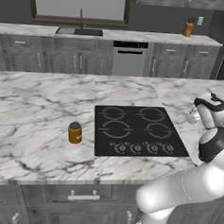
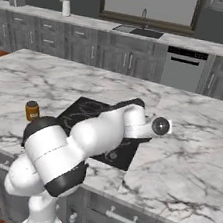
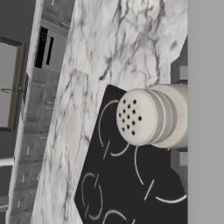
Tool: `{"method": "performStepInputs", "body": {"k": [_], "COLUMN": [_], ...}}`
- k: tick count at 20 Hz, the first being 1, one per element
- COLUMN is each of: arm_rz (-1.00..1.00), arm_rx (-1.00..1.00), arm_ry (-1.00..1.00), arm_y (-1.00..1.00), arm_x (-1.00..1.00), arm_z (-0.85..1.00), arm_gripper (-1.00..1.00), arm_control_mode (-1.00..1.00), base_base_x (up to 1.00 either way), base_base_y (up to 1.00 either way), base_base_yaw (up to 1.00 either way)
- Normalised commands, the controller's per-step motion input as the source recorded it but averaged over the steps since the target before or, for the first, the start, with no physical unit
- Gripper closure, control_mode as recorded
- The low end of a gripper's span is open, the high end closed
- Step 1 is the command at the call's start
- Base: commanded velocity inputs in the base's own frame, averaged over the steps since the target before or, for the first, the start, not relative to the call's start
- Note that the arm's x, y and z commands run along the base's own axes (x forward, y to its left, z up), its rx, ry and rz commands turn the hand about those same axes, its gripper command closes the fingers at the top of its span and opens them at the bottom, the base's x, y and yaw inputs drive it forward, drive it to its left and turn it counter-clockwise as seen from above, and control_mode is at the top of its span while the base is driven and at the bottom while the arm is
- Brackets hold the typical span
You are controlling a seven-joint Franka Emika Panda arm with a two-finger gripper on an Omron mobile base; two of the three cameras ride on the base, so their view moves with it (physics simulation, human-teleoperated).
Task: Collect the turmeric, mayonnaise, and shaker from the cabinet and place them next to the stove.
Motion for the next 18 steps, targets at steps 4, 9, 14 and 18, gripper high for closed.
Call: {"method": "performStepInputs", "body": {"k": [4,9,14,18], "arm_rz": [0.14,0.14,0.14,0.13], "arm_rx": [0.0,0.02,0.04,0.11], "arm_ry": [0.0,0.03,0.01,0.0], "arm_y": [-0.44,-0.39,-0.3,-0.29], "arm_x": [0.61,0.56,0.37,0.26], "arm_z": [-0.29,-0.29,-0.37,-0.33], "arm_gripper": [1.0,1.0,1.0,1.0], "arm_control_mode": [-1.0,-1.0,-1.0,-1.0], "base_base_x": [0.0,0.0,0.0,0.0], "base_base_y": [0.0,0.0,0.0,0.0], "base_base_yaw": [0.0,0.0,0.0,0.0]}}
